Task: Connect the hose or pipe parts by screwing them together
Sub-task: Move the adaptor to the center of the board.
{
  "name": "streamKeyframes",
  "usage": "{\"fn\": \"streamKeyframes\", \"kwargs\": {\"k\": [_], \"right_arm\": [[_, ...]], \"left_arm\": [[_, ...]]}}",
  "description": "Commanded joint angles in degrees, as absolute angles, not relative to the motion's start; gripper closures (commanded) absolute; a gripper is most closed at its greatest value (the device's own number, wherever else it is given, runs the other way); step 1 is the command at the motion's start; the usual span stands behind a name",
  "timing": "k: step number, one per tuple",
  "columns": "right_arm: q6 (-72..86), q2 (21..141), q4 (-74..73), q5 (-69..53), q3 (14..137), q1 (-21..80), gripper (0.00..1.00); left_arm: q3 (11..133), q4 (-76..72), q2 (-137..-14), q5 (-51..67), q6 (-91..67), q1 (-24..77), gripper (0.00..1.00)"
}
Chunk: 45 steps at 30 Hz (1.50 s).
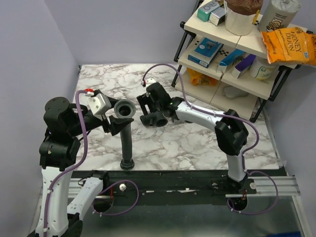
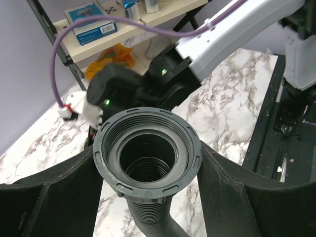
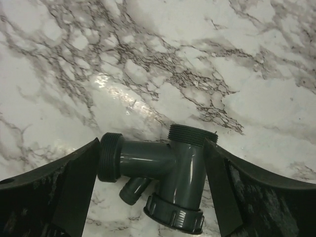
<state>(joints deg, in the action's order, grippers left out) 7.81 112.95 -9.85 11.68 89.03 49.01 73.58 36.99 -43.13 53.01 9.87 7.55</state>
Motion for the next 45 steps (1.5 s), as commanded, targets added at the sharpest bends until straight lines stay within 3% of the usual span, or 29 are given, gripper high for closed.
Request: {"fn": "streamKeyframes", "kwargs": {"k": [1,14,24,29,31,32,33,36,45], "right_arm": [[9.0,117.5,-21.7,17.5,92.8,48.7,0.10],[8.2,116.6,-24.4,15.2,87.9,48.8,0.16],[5.5,103.6,-19.1,9.9,67.2,48.9,0.41],[3.7,96.9,-17.7,5.7,61.5,48.9,0.48],[1.8,95.3,-18.5,5.9,60.4,48.8,0.42],[1.1,93.9,-19.0,8.8,59.2,48.9,0.35],[0.5,93.2,-19.3,10.7,58.8,49.0,0.21],[-2.0,91.9,-21.3,21.9,58.3,48.9,0.08],[6.9,91.6,-31.4,36.7,63.0,48.9,0.04]], "left_arm": [[73.7,33.6,-42.5,56.6,6.8,7.2,1.00],[72.7,31.6,-42.5,57.4,6.0,7.2,1.00],[70.8,29.4,-42.0,57.4,4.9,7.2,1.00],[69.5,28.8,-41.7,57.6,4.3,7.2,1.00],[69.3,29.1,-41.8,57.5,4.6,7.2,1.00],[69.3,29.2,-41.9,57.4,4.7,7.2,1.00],[69.3,29.1,-41.9,57.3,4.7,7.2,1.00],[68.6,28.4,-42.3,57.6,4.5,7.2,1.00],[68.1,25.6,-43.5,58.3,2.8,7.2,1.00]]}}
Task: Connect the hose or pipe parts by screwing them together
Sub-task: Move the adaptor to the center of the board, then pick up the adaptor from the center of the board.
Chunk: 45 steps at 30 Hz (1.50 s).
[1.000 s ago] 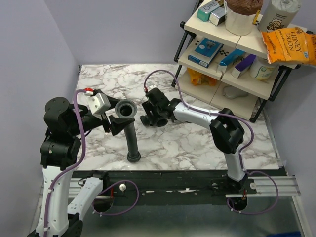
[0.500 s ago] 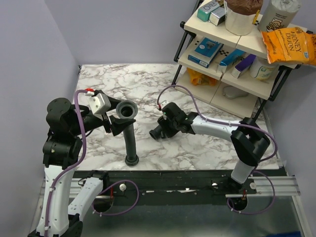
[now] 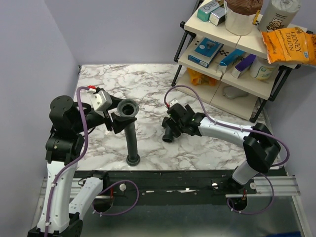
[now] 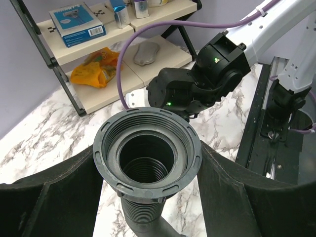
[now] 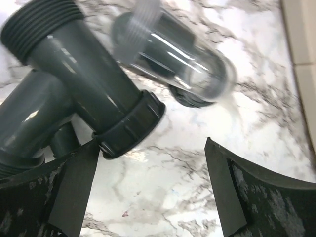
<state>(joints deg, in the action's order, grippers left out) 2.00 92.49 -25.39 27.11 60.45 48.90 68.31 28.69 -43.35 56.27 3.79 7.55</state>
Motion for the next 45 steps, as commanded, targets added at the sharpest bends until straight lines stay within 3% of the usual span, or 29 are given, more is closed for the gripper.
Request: {"fn": "streamKeyframes", "kwargs": {"k": [1,6,12,18,28,45], "right_arm": [[7.6,91.6,-31.8,37.7,62.7,48.9,0.04],[14.7,91.3,-36.9,40.2,66.0,48.8,0.09],[21.4,84.6,-35.8,22.4,71.4,50.3,0.17],[25.6,91.3,-39.4,17.8,75.9,52.9,0.21],[29.4,97.2,-41.4,16.6,75.3,53.8,0.31],[29.0,104.0,-40.7,20.9,69.9,54.0,0.30]], "left_arm": [[68.1,25.6,-43.6,58.4,2.8,7.2,1.00],[68.1,25.5,-43.4,58.4,2.5,7.2,1.00],[68.1,24.7,-43.2,58.9,1.8,7.2,1.00],[68.3,24.5,-42.9,59.2,1.6,7.2,1.00],[69.4,25.2,-42.4,59.2,1.8,7.2,1.00],[70.1,26.2,-42.1,59.2,2.5,7.4,1.00]]}}
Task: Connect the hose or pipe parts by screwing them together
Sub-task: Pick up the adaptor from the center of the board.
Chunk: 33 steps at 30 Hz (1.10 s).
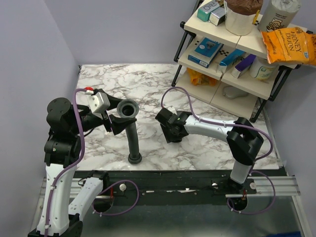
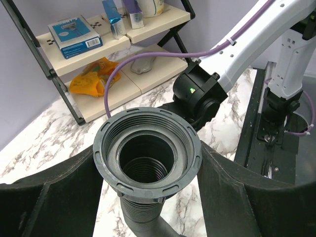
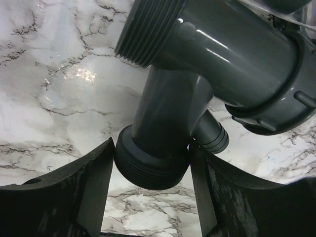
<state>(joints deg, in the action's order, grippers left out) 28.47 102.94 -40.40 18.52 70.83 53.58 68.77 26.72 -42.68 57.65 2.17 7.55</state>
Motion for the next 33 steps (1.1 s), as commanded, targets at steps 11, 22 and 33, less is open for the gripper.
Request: {"fn": "streamKeyframes", "kwargs": {"k": [11,22,33], "right_arm": [[27.0,107.8,-42.6,24.3,74.1,54.0,0.29],[26.1,105.3,-43.9,22.9,77.9,54.0,0.13],[24.3,111.3,-45.2,26.6,81.0,53.9,0.22]], "left_arm": [[70.5,26.8,-42.0,59.0,2.8,7.4,1.00],[70.4,26.7,-41.8,59.3,2.9,7.5,1.00],[70.9,28.2,-41.2,58.7,3.4,7.5,1.00]]}}
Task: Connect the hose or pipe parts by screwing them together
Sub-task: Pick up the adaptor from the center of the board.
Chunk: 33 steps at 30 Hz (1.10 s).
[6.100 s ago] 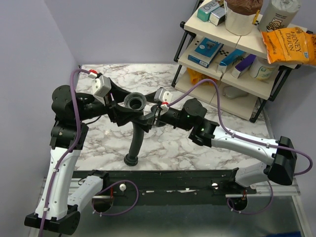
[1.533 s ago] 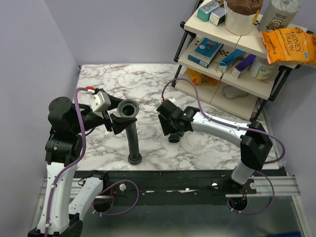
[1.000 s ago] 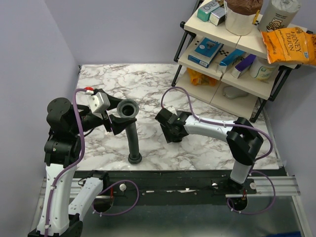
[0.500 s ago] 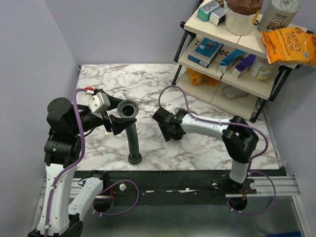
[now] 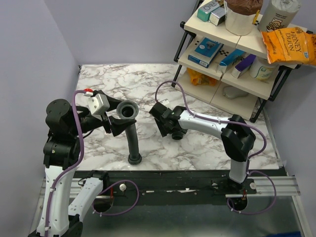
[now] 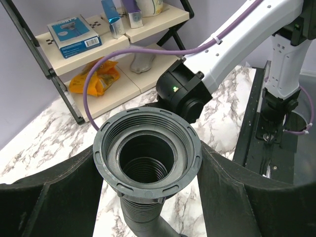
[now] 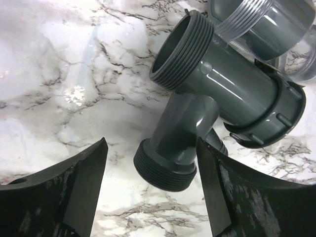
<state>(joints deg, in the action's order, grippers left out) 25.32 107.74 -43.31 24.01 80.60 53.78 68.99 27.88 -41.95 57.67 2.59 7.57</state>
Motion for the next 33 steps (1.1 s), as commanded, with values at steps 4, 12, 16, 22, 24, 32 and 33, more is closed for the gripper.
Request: {"fn": "streamKeyframes", "kwargs": {"k": [4,12,16,22,24,32,33], "right_arm": [[24.3,112.9,-44.8,28.8,79.5,54.0,0.34],[24.3,109.0,-41.0,26.3,72.5,54.3,0.47],[24.5,108.5,-40.4,25.0,68.9,55.1,0.51],[22.4,112.5,-40.8,25.4,70.5,55.4,0.38],[21.6,114.2,-41.2,26.0,71.6,55.3,0.38],[20.9,114.7,-39.9,23.6,70.7,55.3,0.57],[21.1,114.2,-39.6,23.5,70.2,55.3,0.66]], "left_arm": [[71.0,28.7,-41.3,58.4,3.9,7.5,1.00],[70.8,28.0,-41.4,58.8,3.3,7.5,1.00],[71.4,28.6,-41.4,58.8,3.3,7.5,1.00],[71.4,27.6,-41.6,59.3,2.6,7.5,1.00],[71.9,27.4,-41.9,59.5,2.1,7.5,1.00],[72.4,27.2,-42.0,59.9,1.6,7.5,1.00],[72.4,27.2,-42.1,59.9,1.6,7.5,1.00]]}}
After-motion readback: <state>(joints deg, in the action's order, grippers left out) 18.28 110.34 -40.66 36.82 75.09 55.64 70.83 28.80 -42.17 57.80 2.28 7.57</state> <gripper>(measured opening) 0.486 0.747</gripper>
